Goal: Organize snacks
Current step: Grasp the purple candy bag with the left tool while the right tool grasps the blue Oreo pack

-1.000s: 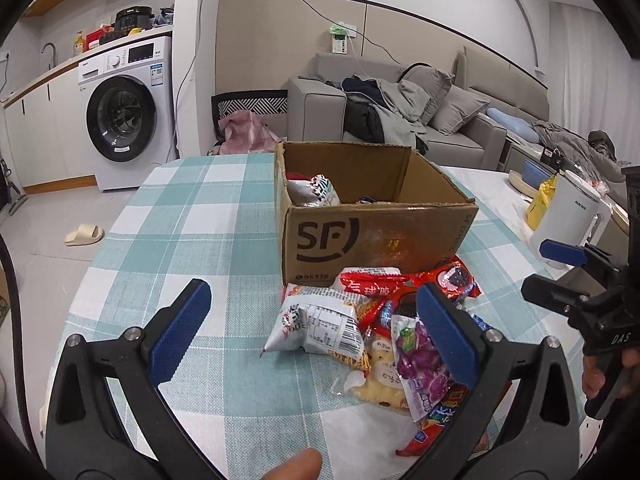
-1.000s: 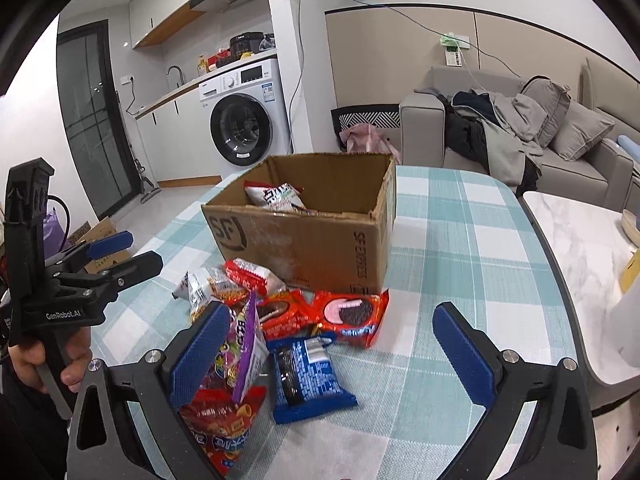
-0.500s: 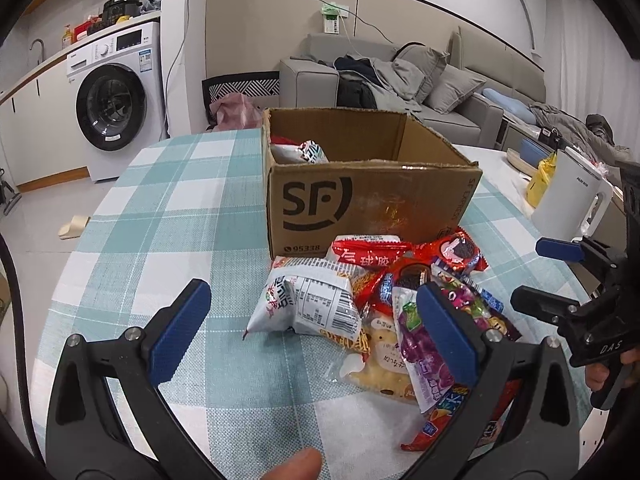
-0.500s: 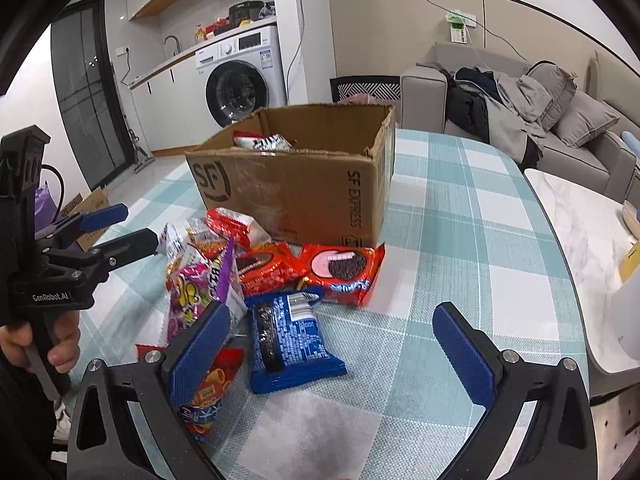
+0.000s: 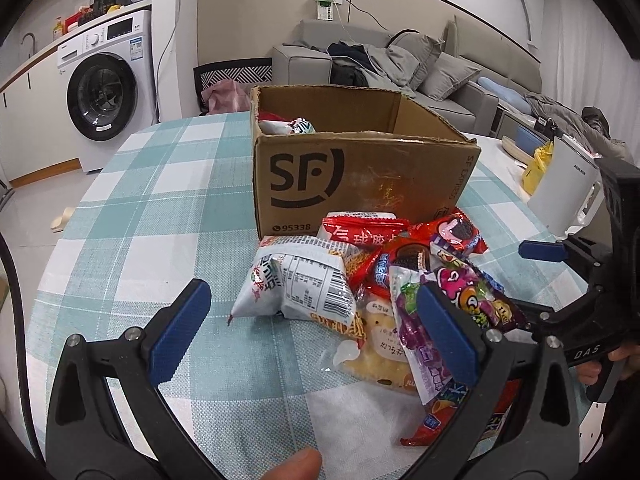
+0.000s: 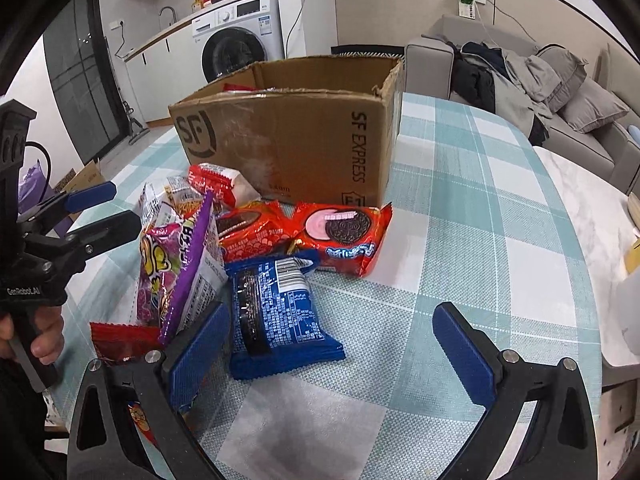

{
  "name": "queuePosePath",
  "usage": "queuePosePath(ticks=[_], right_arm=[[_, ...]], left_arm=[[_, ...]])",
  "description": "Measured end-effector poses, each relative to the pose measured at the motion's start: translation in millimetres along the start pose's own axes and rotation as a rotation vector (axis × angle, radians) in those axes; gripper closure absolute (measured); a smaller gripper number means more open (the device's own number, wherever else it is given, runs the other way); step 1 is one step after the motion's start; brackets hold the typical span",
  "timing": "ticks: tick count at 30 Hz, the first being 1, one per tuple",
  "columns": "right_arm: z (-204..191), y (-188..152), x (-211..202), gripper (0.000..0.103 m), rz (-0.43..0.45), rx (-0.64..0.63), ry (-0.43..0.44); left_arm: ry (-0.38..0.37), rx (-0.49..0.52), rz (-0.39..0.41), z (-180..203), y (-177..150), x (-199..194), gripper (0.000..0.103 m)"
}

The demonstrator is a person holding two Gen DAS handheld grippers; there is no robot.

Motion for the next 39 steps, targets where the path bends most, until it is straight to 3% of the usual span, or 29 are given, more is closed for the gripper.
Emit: queuePosePath(ticks=[14,27,39], right_arm=[[-3,-8,19,0.002,-0.047,-0.025,0.003],[-6,-13,23,0.043,-0.036,-0.043,0.058],[-14,-11,19,0.048,-0.010,-0.058,0.097]], left_arm=[[-0.087,0.012,-0.039,18,-9,2,0.001],[-0.194,0.022,-0.112,46,-14,15,0.001],[-0.219,0.018,-0.115,57,-11,24,0.001]])
Point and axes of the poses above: each gripper's, at about its wrist camera, not at the fingertips, and x roughly the way its jaws point, z to its right, y to its top, the point moved 7 cm from there along x, roughly the way its jaws point, and after that the axes turned 10 degrees about z, right-handed, at the moved point
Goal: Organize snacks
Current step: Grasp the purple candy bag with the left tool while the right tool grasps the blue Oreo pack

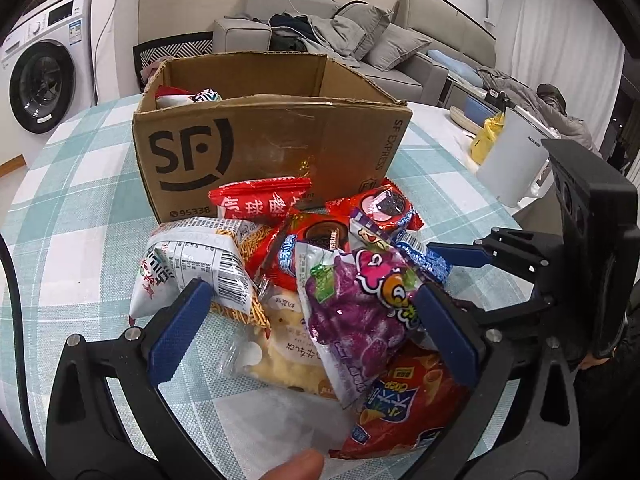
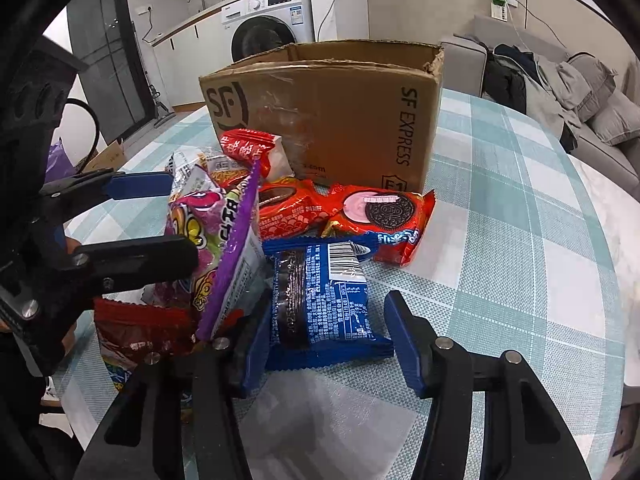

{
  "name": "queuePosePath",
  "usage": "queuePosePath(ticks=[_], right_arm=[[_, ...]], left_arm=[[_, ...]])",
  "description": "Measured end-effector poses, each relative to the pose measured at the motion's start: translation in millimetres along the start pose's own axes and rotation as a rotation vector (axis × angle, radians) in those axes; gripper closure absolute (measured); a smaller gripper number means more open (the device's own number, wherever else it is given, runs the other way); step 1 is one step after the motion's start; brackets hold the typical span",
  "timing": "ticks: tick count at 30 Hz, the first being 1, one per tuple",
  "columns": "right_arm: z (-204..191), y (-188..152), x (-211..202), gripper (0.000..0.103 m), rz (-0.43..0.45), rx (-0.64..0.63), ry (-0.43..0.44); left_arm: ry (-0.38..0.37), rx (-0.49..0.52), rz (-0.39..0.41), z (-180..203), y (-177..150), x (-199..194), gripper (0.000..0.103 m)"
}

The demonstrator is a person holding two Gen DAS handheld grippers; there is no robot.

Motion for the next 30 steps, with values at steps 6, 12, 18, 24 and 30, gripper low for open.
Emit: queuePosePath(ticks=[6,12,18,24,30], right_arm=[[-11,0,-5,0.048,0.013,-0.029,0.011],[-19,0,-7,0.048,0.026,-0.047,0.018],[-21,-2,-9,0.049,0.026,-0.046,0.016],[-19,-3,-12,0.049,0.026,-0.036,0.006],[-13,-1,-20,0.049,0.037,-0.015,-0.015]], left_arm=[[-0.051,-0.018,-0.012,3,-2,2,0.016],[-0.091,0.014,-0.013,10,-4,-2,0.043],[-0.097,0.031,0.002,15,-5,-7,0.055],[-0.097,0.022,0.021,12,-4,-18,0.062],[-0.105,-0.011,0.042,4,-3,-32,0.063]])
Point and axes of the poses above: each gripper's, at about its wrist camera, not at the fingertips, and x roughly the way its jaws point, z to its right, y to its top, the point moved 7 cm from there along x, roughly the way its jaws point, and after that the axes turned 10 degrees about z, right-handed, at the moved point
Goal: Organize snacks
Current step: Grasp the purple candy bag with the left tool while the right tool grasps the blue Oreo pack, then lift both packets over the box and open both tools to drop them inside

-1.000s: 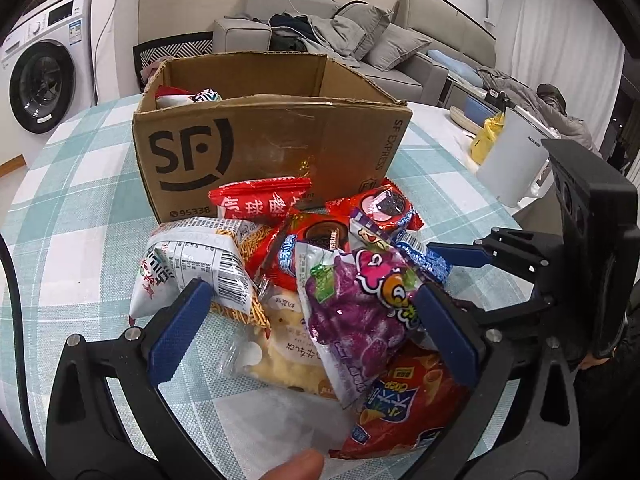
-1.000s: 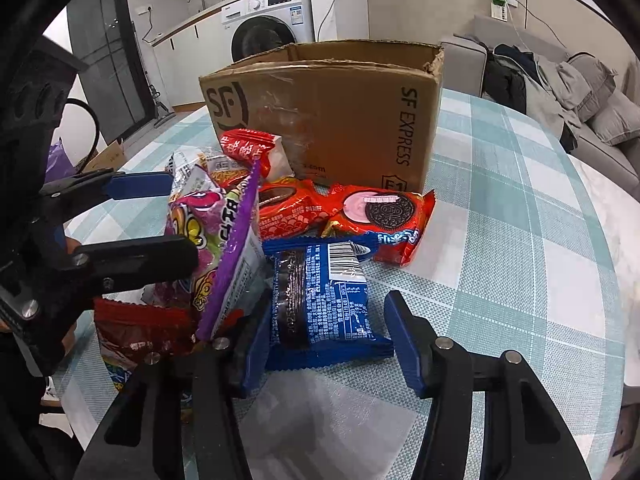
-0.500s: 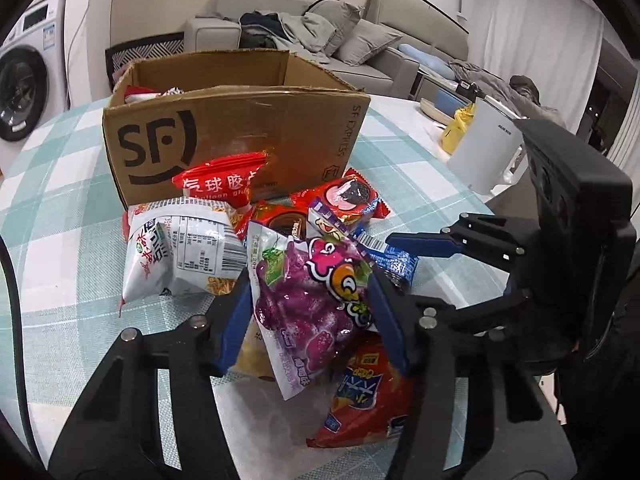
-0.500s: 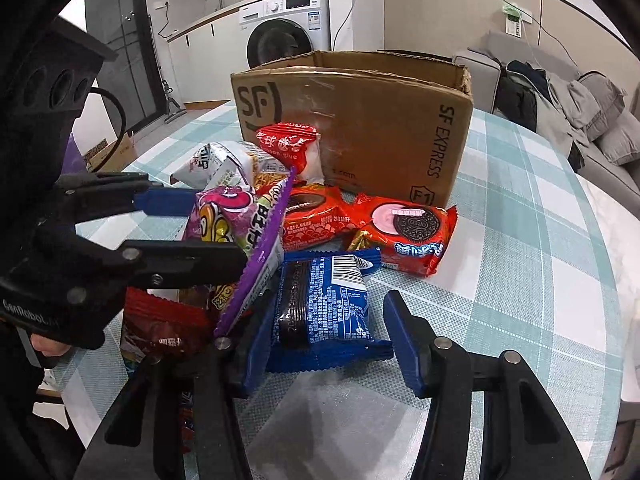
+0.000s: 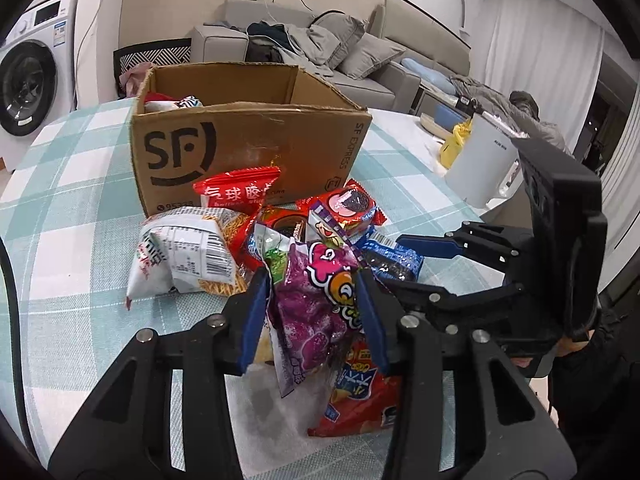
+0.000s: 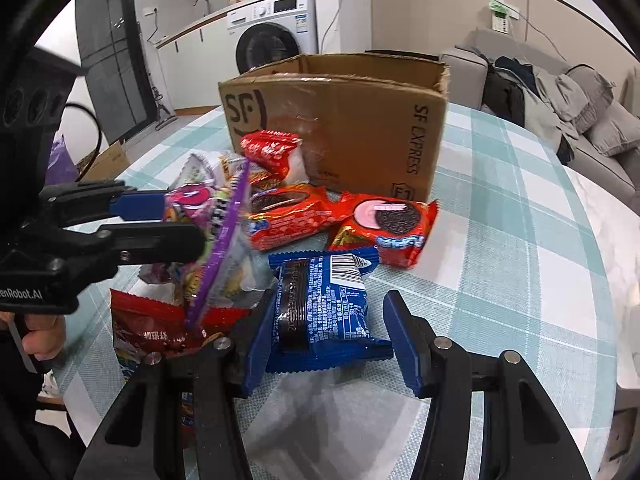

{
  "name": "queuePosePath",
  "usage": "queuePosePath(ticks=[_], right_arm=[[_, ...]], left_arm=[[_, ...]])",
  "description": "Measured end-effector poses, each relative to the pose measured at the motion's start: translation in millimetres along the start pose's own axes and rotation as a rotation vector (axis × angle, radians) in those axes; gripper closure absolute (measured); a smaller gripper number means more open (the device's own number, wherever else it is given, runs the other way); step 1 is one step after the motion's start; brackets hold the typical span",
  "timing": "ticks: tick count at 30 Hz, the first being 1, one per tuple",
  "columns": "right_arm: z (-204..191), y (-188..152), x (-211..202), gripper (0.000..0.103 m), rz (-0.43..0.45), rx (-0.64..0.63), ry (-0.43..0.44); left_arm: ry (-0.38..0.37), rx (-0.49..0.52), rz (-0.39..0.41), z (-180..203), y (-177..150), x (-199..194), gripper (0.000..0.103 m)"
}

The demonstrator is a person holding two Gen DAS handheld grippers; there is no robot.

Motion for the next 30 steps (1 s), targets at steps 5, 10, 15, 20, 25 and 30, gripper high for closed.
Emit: queuePosePath(ticks=[5,10,15,20,25,30], right_arm=[[5,5,-10,0.049,0.022,0.024,-0.016],[6,13,-24,0.049,0.057,0.034,-0.020],[4,19,-39,0.049,0.096,0.040,-0.018],[-2,32,-54,0.049,0.142,0.045,-0.012],[-7,48,-71,0.049,0.192,0.043,-0.010],[-11,65,-85,0.049,0.236,0.047,-0.011]], left_arm=[[0.007,-0.006,0.035,-3,6,-16,0.063],[0.018,-0.011,0.066,-6,13,-33,0.063],[0.048,-0.001,0.101,-8,21,-48,0.063],[0.086,0.004,0.145,-12,32,-63,0.063],[0.135,0.001,0.190,-19,46,-77,0.063],[0.185,0.005,0.229,-27,64,-88,0.063]])
Point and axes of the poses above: each gripper's, at about its wrist camera, not at the fingertips, and x roughly the way its jaws point, z to its right, y to its top, the point moved 7 cm from there along x, roughly the way its jaws point, and after that the axes turned 10 degrees about z, right-handed, at the moved point
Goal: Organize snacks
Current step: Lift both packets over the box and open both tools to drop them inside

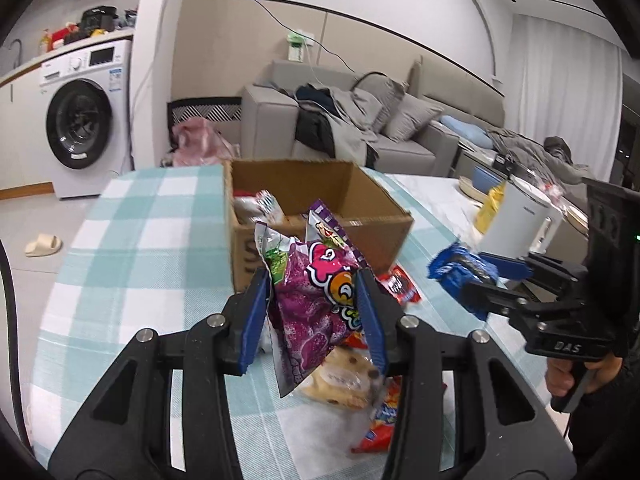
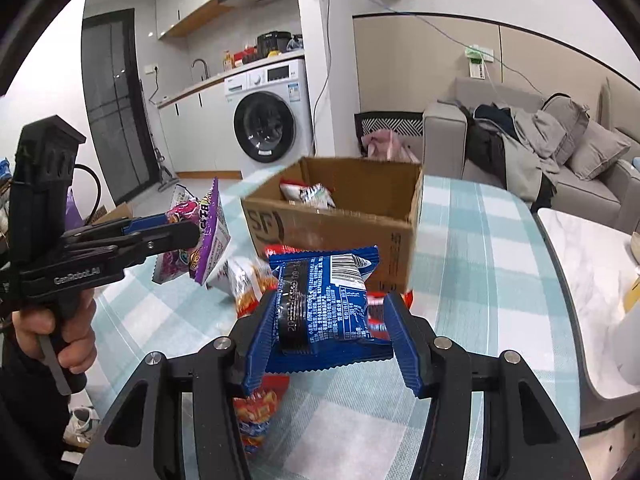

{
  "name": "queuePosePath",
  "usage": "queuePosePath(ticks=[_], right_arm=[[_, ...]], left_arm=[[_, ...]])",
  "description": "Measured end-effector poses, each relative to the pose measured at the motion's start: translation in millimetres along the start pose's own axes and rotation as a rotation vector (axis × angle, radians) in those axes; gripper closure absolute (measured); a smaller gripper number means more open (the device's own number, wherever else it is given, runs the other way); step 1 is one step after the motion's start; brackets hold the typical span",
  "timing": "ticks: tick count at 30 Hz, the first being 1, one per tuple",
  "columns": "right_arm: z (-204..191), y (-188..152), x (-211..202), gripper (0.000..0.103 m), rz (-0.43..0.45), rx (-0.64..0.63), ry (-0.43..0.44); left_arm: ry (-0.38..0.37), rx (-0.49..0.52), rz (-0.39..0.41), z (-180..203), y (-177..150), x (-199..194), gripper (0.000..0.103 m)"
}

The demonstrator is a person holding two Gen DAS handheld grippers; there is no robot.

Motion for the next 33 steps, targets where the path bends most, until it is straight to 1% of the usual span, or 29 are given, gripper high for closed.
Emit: queuePosePath(ticks=[4,10,17,21,33], right_arm=[[-2,14,-4,0.049,0.025,0.003,-0.003],[-5,31,-3,0.049,0.051,0.005,0.003],[-6,48,1,0.049,0.070,0.015,0.004],[-3,56,7,0.049,0.076,0.027,-0.004],[6,78,28,0.049,0.086,0.039,-0.009]], left_arm=[[0.032,0.004,0.023,-6,15,2,0.063],[0.061,0.015,0.034,-11,31,8,0.063],[0.095,0.035,0.039,-14,42,23,0.063],[0.127,0.036,0.042,-17,46,33,0.063],[0.156,0.054,0.040,-27,68,68,0.063]])
Point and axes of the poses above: each gripper's, at about its wrist camera, not at the fingertips, and x roughly the way its jaws point, z to its right, y to its top, the point moved 7 cm from there along x, roughly the way its jaws point, and after that the axes turned 10 degrees about z, right-handed, at the moved point
